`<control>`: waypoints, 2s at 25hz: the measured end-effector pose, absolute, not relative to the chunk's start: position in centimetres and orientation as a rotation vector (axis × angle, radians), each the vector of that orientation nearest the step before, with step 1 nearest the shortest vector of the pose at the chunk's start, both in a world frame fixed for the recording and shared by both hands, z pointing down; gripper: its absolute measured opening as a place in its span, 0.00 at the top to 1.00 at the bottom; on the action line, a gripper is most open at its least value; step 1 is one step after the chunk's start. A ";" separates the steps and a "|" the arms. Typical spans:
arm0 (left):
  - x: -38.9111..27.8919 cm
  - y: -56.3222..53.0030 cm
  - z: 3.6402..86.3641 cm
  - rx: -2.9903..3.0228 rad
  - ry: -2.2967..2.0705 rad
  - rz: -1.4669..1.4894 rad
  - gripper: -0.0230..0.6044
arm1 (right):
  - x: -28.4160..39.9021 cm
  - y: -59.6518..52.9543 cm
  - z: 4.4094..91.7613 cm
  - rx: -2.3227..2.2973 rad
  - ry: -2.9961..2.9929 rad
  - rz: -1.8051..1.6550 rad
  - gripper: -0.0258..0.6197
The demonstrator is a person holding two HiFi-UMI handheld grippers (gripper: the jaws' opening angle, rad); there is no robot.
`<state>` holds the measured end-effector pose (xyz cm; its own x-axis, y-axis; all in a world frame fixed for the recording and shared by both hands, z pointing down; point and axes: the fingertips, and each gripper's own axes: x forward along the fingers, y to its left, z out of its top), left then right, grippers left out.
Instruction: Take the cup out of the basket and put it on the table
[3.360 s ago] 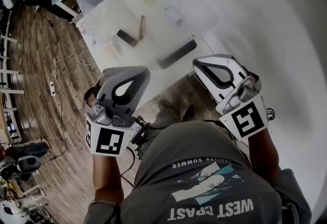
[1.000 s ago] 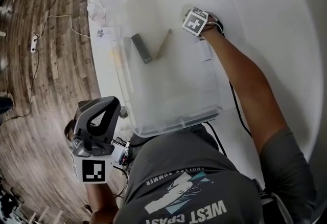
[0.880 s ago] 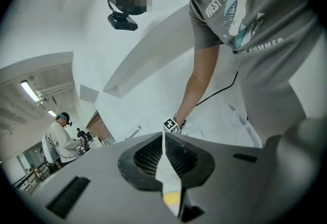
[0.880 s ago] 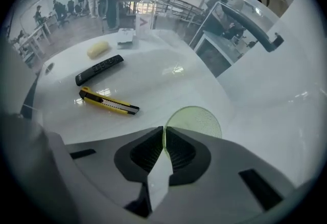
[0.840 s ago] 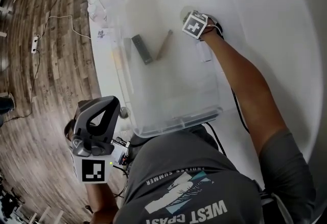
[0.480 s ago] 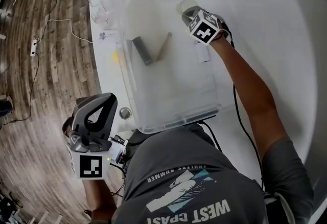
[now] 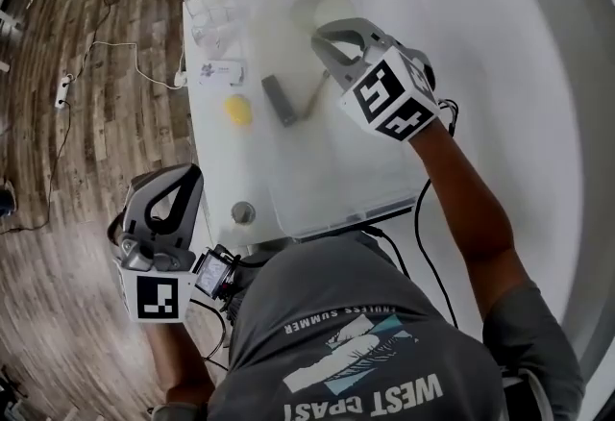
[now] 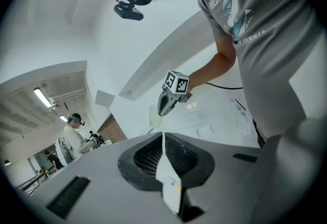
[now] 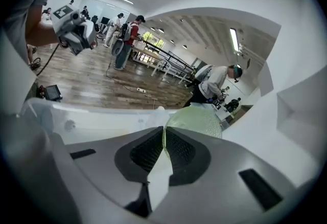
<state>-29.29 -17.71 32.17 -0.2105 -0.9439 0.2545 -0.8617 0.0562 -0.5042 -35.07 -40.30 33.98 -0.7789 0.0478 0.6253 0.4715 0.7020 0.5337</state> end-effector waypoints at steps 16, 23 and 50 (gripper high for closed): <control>-32.2 -8.8 33.0 -1.730 2.319 -0.847 0.92 | -35.4 -14.5 43.9 -0.986 -1.851 -1.070 0.92; -32.4 -4.6 33.7 -1.663 2.412 -0.818 0.92 | -34.1 -13.2 55.0 -0.992 -1.506 -1.035 0.92; -32.0 -1.5 34.4 -1.653 2.446 -0.802 0.92 | -33.3 -12.7 59.2 -0.861 -1.582 -0.525 0.81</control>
